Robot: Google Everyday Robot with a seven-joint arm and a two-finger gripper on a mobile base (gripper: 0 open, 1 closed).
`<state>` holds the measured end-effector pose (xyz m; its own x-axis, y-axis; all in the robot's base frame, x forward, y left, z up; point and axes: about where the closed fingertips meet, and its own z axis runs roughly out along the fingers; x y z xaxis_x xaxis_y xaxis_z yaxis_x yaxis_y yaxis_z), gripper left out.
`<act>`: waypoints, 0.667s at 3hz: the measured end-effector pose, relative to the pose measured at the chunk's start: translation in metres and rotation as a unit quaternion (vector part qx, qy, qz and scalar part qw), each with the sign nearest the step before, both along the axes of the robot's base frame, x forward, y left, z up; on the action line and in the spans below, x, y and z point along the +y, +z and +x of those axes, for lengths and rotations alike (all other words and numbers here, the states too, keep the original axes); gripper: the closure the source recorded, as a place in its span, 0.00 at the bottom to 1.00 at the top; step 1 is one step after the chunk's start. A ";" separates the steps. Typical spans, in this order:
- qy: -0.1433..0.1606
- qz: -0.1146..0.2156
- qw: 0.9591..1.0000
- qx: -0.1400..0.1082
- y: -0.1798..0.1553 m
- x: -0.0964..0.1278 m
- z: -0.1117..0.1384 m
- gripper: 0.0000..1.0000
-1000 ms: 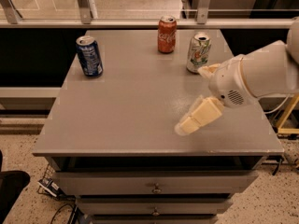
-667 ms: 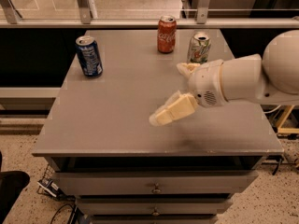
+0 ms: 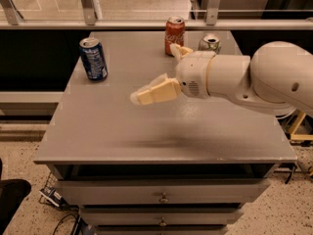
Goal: Knock coke can over
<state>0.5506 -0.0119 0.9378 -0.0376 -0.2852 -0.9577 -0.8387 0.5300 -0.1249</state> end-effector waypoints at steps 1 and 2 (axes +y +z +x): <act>-0.002 -0.001 1.000 0.001 -0.001 -0.002 0.000 0.00; -0.004 0.003 1.000 -0.012 0.005 0.008 0.015 0.00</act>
Offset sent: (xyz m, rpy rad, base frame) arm 0.0447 0.0207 0.0144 0.0211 -0.0724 -0.0276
